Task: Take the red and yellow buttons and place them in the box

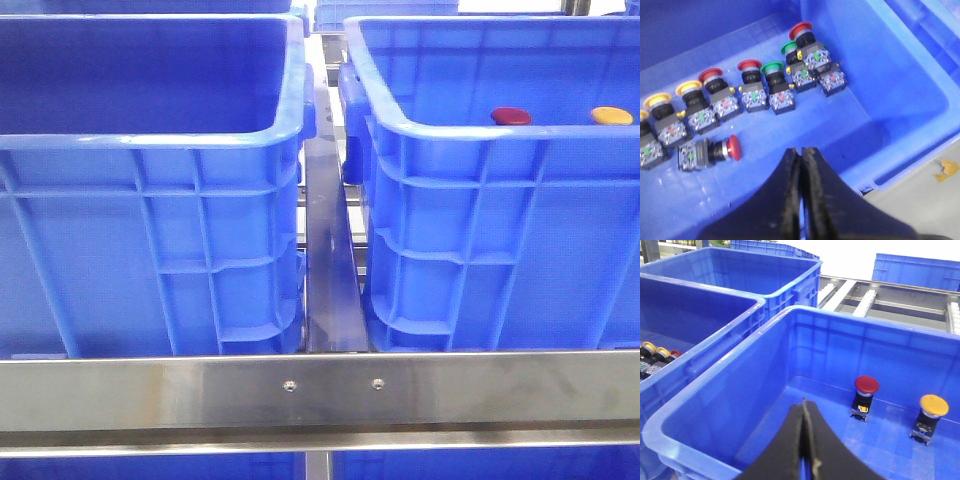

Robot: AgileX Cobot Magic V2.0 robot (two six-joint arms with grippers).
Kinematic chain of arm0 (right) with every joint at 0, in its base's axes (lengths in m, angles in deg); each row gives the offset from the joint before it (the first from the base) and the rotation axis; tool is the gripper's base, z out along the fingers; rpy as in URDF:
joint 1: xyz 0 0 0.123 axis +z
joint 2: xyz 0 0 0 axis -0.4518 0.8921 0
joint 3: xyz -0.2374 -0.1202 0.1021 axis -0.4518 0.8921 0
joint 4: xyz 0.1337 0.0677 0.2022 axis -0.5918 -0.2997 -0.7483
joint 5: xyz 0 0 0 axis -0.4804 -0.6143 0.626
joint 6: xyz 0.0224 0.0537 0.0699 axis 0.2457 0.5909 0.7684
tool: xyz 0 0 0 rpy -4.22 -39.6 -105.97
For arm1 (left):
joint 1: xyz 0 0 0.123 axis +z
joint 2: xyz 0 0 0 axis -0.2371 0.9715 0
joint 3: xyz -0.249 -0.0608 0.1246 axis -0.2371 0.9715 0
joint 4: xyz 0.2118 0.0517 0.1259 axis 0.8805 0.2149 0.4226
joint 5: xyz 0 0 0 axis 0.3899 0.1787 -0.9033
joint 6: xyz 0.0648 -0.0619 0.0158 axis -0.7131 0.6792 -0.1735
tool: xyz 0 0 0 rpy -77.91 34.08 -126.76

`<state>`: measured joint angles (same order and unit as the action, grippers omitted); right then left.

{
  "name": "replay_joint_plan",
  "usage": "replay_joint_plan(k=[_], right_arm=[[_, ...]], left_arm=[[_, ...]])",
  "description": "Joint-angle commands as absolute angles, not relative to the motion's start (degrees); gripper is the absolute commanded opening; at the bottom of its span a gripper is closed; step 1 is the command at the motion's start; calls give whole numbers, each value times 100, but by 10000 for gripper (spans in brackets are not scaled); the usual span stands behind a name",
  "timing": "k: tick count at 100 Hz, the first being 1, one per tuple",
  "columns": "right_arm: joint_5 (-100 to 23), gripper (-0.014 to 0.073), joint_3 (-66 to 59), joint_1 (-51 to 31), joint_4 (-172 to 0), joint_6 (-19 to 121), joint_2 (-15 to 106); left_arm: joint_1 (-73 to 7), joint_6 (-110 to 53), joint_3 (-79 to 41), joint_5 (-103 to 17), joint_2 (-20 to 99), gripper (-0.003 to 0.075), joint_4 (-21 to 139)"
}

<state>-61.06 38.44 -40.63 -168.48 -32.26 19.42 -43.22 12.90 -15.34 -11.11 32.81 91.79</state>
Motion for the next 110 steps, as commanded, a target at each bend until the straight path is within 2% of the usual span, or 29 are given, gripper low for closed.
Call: replay_joint_plan(k=[1, 38, 79, 88, 110], right_arm=[[-6269, -69, 3693, -4089, -17104, -3262, 1930], [-6269, -69, 3693, -4089, -17104, -3262, 1930], [-6269, -69, 3693, -4089, -17104, -3262, 1930], [-6269, -69, 3693, -4089, -17104, -3262, 1930], [-6269, -69, 3693, -4089, -17104, -3262, 1930]], left_arm=[[-4356, 1345, -1410, -1613, 2869, -20, 9178], [-4356, 1468, -1141, -334, 1985, -20, 9223], [-4356, 1479, -1125, -376, 1551, -20, 9489], [-4344, 1492, -981, -865, 1530, -20, 9588], [-4022, 1502, 7, -3403, 1221, -20, 9927]])
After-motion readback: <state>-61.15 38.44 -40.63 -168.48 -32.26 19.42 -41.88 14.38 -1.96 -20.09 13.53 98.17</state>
